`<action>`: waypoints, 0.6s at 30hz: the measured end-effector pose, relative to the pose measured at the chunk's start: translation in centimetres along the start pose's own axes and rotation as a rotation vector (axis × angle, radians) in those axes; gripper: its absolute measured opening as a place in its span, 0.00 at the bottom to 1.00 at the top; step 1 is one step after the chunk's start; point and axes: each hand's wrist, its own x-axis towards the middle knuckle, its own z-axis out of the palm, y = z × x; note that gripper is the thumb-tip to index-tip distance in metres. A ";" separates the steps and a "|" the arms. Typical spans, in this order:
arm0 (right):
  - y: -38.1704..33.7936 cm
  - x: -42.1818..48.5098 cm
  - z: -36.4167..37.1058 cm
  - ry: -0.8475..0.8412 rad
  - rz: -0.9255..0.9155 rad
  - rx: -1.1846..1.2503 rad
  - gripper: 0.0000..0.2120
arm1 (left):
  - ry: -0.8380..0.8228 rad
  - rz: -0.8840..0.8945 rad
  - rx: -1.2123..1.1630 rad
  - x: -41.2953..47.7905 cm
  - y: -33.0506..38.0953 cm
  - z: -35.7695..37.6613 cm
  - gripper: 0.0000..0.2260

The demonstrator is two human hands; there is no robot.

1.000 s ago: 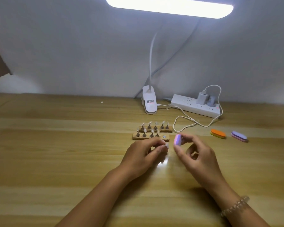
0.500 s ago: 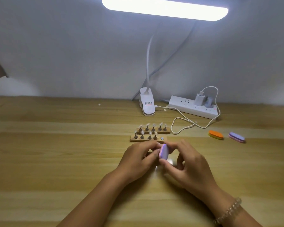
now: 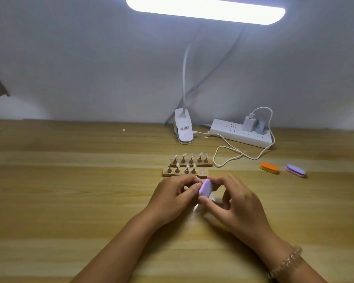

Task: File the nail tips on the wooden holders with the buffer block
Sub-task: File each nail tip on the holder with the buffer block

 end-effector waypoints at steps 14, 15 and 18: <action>-0.2 0.0 0.2 0.021 -0.021 -0.076 0.20 | 0.043 -0.028 0.001 0.2 0.1 -0.1 0.08; -0.2 0.0 0.3 0.036 -0.013 -0.070 0.20 | 0.050 -0.034 -0.008 0.2 0.1 -0.2 0.08; -0.1 -0.1 0.2 0.013 -0.053 -0.091 0.21 | 0.042 -0.024 -0.005 0.1 0.1 -0.2 0.08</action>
